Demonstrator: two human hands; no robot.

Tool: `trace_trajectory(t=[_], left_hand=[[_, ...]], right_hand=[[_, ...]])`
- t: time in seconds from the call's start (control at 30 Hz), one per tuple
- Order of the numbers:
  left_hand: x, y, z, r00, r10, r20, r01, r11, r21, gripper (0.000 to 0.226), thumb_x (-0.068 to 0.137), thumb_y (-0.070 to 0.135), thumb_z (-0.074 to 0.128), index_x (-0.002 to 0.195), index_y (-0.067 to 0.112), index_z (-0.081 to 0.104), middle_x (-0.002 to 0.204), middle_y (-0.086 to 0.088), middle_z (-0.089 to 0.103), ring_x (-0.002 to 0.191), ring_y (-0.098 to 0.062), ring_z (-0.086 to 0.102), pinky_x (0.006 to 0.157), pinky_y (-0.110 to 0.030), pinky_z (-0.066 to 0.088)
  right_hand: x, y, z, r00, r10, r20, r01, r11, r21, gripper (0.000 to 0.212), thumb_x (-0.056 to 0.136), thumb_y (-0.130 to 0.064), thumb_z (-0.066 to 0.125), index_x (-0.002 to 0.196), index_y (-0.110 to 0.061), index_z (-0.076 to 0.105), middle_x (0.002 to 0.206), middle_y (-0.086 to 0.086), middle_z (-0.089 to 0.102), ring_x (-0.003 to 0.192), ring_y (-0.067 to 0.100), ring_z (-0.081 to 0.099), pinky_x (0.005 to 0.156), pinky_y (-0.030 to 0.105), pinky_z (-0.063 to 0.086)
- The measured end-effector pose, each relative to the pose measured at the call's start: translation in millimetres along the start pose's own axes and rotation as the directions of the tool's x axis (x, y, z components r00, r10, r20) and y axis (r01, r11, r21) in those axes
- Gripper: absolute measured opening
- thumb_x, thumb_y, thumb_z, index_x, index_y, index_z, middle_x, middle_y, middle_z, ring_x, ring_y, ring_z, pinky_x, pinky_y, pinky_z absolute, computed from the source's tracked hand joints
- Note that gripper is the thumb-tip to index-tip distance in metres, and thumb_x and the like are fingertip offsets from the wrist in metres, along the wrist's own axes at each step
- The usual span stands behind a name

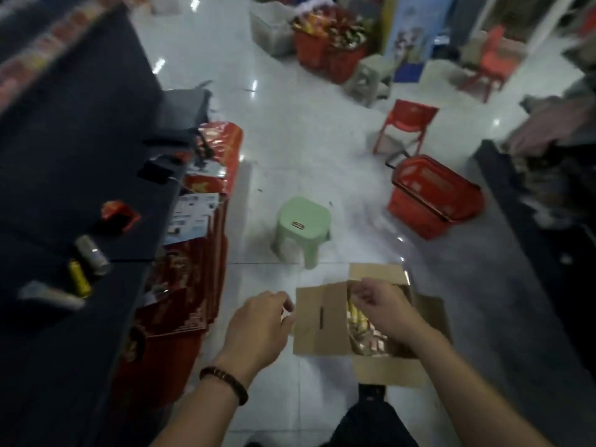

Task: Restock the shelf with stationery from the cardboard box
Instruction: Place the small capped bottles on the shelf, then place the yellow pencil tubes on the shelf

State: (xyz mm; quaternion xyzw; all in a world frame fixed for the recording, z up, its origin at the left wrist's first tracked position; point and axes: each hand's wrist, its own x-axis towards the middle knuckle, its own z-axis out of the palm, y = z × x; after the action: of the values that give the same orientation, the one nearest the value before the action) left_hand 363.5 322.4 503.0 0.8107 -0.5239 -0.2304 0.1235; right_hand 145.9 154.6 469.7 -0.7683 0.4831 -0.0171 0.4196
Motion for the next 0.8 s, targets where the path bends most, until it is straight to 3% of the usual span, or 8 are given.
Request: trace_trajectory(t=[0.13,0.27,0.37,0.47,0.6,0.73,0.8], left_hand=[[70.4,56.6,72.1,0.986,-0.01,0.164,0.005,1.0,0.028,0.013,0.103,0.04,0.056,0.111,0.035,0.065,0.106,0.013,0.062,0.1,-0.013,0.062,0.087,-0.032,0.054],[136.3,87.8,154.5,0.944,-0.066,0.324,0.061,0.998,0.025,0.011,0.104,0.036,0.057,0.111,0.032,0.065,0.103,0.014,0.058,0.099,-0.013,0.06,0.086,-0.031,0.053],[184.5,92.6,227.4,0.912,-0.097,0.399,0.104,0.995,0.003,0.014,0.105,0.035,0.055,0.115,0.031,0.064,0.112,0.01,0.061,0.102,-0.015,0.06,0.091,-0.037,0.056],[229.2,83.2,308.7,0.874,-0.112,0.473,0.139,0.99,-0.021,0.02,0.105,0.034,0.058,0.124,0.031,0.06,0.127,0.01,0.056,0.114,-0.016,0.057,0.097,-0.037,0.053],[291.9,54.6,422.0,0.82,-0.114,0.56,0.145,0.989,-0.01,0.023,0.104,0.024,0.058,0.127,0.029,0.054,0.124,0.007,0.048,0.112,-0.017,0.052,0.096,-0.039,0.053],[351.7,16.4,530.0,0.822,-0.186,0.539,0.202,0.979,0.03,0.033,0.096,0.005,0.062,0.119,0.025,0.052,0.123,-0.004,0.05,0.108,-0.022,0.051,0.094,-0.041,0.055],[371.2,-0.3,579.2,0.831,-0.218,0.511,0.23,0.972,0.04,0.043,0.096,0.006,0.065,0.133,0.025,0.052,0.133,-0.007,0.049,0.118,-0.025,0.052,0.098,-0.037,0.053]], right_hand=[[17.3,117.7,-53.4,0.972,0.221,-0.078,-0.217,0.974,0.06,0.013,0.096,-0.024,0.074,0.107,-0.019,0.077,0.1,-0.002,0.079,0.094,0.016,0.073,0.078,0.031,0.054],[56.6,221.0,-69.9,0.93,0.366,0.03,-0.367,0.928,0.068,0.011,0.101,-0.027,0.069,0.11,-0.023,0.073,0.104,-0.008,0.073,0.09,0.003,0.066,0.068,0.019,0.048],[97.0,292.1,-51.7,0.893,0.437,0.111,-0.443,0.895,0.041,0.012,0.1,-0.027,0.068,0.111,-0.023,0.07,0.103,-0.009,0.07,0.089,0.002,0.063,0.068,0.018,0.047],[145.2,353.9,-11.4,0.843,0.502,0.194,-0.517,0.856,0.027,0.015,0.099,-0.033,0.069,0.112,-0.026,0.067,0.098,-0.012,0.067,0.089,0.005,0.063,0.072,0.025,0.052],[216.1,440.3,74.8,0.773,0.567,0.285,-0.592,0.806,0.003,0.024,0.097,-0.03,0.068,0.12,-0.023,0.069,0.115,-0.001,0.072,0.099,0.015,0.067,0.083,0.032,0.056],[290.8,509.2,163.7,0.749,0.58,0.32,-0.619,0.785,0.026,0.031,0.094,-0.028,0.072,0.124,-0.022,0.066,0.118,0.003,0.072,0.103,0.021,0.068,0.088,0.036,0.057],[326.6,542.1,206.4,0.759,0.584,0.289,-0.623,0.78,0.061,0.04,0.093,-0.027,0.076,0.13,-0.018,0.064,0.119,0.003,0.071,0.108,0.023,0.067,0.089,0.033,0.054]])
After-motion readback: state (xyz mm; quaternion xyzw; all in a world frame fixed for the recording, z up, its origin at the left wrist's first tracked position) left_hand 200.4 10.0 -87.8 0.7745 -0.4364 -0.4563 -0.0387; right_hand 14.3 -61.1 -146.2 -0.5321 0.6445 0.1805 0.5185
